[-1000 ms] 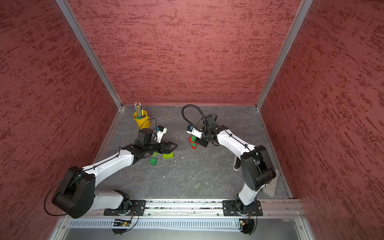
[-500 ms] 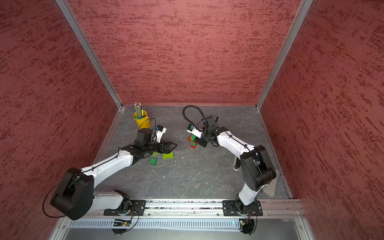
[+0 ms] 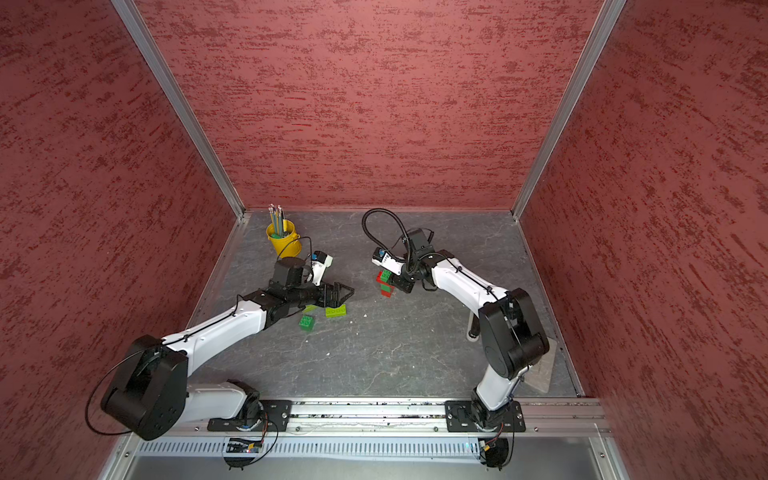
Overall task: Assemble a spoon with lego
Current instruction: Assemble the lego brick with the lego brick.
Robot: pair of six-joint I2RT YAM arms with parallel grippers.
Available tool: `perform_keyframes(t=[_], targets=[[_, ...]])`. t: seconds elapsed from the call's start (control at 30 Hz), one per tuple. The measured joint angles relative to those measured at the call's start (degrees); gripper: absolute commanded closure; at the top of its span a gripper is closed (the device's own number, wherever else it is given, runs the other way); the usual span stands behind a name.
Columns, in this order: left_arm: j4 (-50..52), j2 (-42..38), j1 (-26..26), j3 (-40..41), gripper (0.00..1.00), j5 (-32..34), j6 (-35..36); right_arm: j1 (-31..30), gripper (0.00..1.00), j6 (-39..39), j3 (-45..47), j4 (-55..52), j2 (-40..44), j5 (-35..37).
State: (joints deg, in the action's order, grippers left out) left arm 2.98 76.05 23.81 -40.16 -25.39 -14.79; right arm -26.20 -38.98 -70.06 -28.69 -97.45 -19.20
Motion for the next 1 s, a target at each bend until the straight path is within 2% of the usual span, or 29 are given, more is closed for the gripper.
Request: perform_keyframes(t=[0.17, 0.47, 0.7, 1.0], targets=[[0.0, -0.7, 0.0, 0.2, 0.01, 0.4, -0.2, 0.0, 0.49, 0.0, 0.0, -1.4, -0.3, 0.6], [0.4, -1.2, 0.0, 0.3, 0.00, 0.4, -0.4, 0.0, 0.36, 0.4, -0.3, -1.7, -0.4, 1.0], [0.7, -1.7, -0.1, 0.7, 0.01, 0.4, -0.4, 0.0, 0.33, 1.4, -2.9, -2.5, 0.0, 1.0], [1.0, -2.1, -0.5, 1.0, 0.00, 0.4, -0.4, -0.7, 0.37, 3.1, -4.7, -2.6, -0.1, 0.5]])
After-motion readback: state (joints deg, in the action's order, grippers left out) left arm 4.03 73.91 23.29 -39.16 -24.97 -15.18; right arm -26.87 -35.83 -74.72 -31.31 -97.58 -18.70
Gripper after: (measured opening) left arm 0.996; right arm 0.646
